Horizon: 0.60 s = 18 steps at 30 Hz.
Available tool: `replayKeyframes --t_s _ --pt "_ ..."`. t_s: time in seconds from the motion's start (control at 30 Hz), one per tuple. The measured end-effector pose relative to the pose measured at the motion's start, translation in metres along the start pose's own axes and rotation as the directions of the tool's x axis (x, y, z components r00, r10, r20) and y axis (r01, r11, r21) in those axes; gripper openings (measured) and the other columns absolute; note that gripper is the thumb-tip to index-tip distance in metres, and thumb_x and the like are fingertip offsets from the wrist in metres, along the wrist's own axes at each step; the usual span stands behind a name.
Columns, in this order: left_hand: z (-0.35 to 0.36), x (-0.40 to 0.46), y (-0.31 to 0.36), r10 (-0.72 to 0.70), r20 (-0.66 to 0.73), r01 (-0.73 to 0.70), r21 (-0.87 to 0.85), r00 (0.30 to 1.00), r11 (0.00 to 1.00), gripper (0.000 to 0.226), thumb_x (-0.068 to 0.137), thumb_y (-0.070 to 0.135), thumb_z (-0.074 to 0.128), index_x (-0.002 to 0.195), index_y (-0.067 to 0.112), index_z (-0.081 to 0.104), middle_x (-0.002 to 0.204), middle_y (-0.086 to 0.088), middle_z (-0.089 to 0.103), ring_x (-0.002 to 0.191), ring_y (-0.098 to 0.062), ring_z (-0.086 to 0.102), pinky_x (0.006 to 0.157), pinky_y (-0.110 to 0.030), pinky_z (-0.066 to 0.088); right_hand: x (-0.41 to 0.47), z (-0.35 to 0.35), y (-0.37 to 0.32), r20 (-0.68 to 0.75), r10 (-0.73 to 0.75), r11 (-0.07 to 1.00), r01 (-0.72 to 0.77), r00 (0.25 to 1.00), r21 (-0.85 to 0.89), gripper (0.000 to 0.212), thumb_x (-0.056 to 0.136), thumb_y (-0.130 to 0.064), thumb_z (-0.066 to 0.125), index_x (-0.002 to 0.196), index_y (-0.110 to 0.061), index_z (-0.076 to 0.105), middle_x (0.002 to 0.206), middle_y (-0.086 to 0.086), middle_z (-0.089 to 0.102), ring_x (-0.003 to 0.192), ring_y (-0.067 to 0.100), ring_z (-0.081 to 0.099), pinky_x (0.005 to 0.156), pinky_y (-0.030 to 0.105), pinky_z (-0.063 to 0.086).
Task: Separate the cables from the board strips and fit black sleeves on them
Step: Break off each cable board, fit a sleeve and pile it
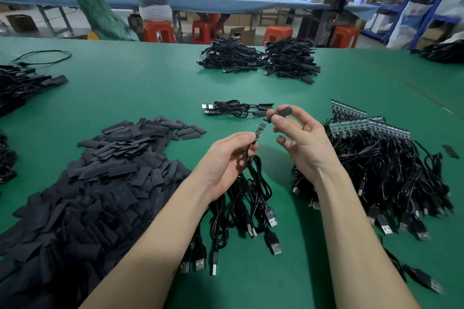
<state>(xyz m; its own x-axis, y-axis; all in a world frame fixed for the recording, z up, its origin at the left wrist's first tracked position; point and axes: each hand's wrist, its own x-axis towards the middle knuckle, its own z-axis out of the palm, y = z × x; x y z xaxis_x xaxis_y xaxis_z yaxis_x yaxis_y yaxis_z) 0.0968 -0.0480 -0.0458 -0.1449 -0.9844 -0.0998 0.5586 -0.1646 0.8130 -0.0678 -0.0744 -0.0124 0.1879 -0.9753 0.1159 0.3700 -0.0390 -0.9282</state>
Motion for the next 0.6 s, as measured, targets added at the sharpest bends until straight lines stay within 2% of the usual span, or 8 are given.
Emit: replayKeyframes --t_s 0.17,0.4,0.5,0.6 --pt "0.0 0.0 0.001 -0.005 0.003 0.005 0.02 1.0 1.0 0.008 0.077 0.018 0.074 0.072 0.017 0.08 0.074 0.0 0.068 0.06 -0.006 0.061 0.056 -0.016 0.049 0.0 0.0 0.0 0.009 0.0 1.0 0.0 1.0 0.023 0.016 0.073 -0.017 0.08 0.084 -0.026 0.073 0.103 0.001 0.077 0.071 0.005 0.058 0.059 0.015 0.048" --pt "-0.001 -0.002 0.005 -0.008 0.009 0.007 0.093 1.0 0.996 0.007 0.073 0.022 0.074 0.072 0.019 0.08 0.073 0.001 0.067 0.06 -0.005 0.057 0.055 -0.014 0.045 0.0 -0.004 -0.002 0.044 0.031 0.998 -0.028 0.999 -0.053 0.016 0.073 -0.018 0.082 0.083 -0.027 0.074 0.106 0.004 0.077 0.068 0.005 0.057 0.056 0.015 0.046" --pt "-0.002 -0.003 0.011 -0.026 0.025 0.021 0.186 0.999 0.982 0.005 0.077 0.019 0.072 0.079 0.015 0.075 0.073 0.0 0.066 0.058 -0.004 0.055 0.049 -0.013 0.04 0.001 -0.009 -0.005 0.068 0.017 0.991 -0.008 0.998 -0.135 0.018 0.07 -0.023 0.084 0.085 -0.028 0.074 0.107 0.004 0.077 0.068 0.005 0.057 0.055 0.014 0.043" --pt "-0.004 -0.004 0.018 -0.034 0.052 0.019 0.261 0.998 0.965 0.001 0.088 0.01 0.067 0.089 0.01 0.067 0.072 0.0 0.065 0.057 -0.004 0.053 0.047 -0.012 0.036 0.001 -0.009 -0.004 0.107 0.024 0.993 -0.012 0.994 -0.117 0.019 0.072 -0.023 0.084 0.087 -0.03 0.074 0.108 0.003 0.077 0.068 0.005 0.055 0.055 0.014 0.04"
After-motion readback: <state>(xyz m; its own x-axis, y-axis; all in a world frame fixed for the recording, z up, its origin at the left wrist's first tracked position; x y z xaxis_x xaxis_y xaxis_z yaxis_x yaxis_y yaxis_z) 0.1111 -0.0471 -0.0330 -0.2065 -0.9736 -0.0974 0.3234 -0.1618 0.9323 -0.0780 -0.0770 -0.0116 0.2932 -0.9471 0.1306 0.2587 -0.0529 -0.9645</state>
